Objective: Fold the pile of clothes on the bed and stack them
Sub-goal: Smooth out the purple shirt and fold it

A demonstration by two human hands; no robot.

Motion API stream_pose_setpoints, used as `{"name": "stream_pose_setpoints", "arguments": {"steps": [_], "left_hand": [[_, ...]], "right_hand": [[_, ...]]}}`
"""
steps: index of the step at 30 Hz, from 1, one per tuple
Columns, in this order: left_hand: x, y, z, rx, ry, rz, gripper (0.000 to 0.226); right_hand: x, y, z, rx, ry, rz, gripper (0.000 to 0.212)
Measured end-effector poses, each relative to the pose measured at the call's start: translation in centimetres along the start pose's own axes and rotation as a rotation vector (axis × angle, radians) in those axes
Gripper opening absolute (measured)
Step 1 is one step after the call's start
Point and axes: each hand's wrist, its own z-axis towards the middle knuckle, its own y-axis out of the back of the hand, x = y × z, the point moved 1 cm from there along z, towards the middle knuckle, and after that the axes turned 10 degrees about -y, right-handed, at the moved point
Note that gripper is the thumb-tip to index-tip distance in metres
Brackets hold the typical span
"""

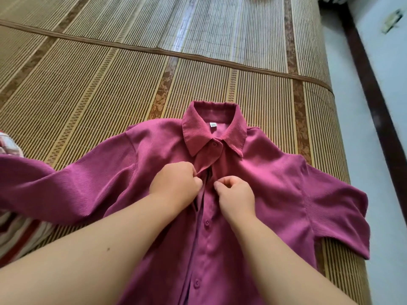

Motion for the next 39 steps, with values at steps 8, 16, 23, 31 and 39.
{"name": "stream_pose_setpoints", "arguments": {"steps": [8,16,23,31,39], "left_hand": [[-1.6,0.5,-1.3,-0.096,0.056,-0.315,0.018],[-1.1,-0.4,-1.2,-0.044,0.029,-0.462,0.023],[-0.8,-0.6,-1.3,-0.041,0.083,-0.646,0.013],[-1.4,-0.4,-0.4,-0.152,-0.188,-0.255,0.003],[-1.4,-0.4,-0.3,-0.084,-0.143,-0.335,0.015]], "right_hand": [[1.4,0.2,-1.7,0.022,0.006,0.288,0.007],[1.5,0.6,-1.3,-0.025,0.112,0.169,0.007],[2.0,0.7,-1.0,0.052,0.129,0.168,0.019],[2.2,1.1,-1.1,0.119,0.057,0.276,0.012],[1.6,0.9,-1.0,0.108,-0.085,0.509,0.021]]}}
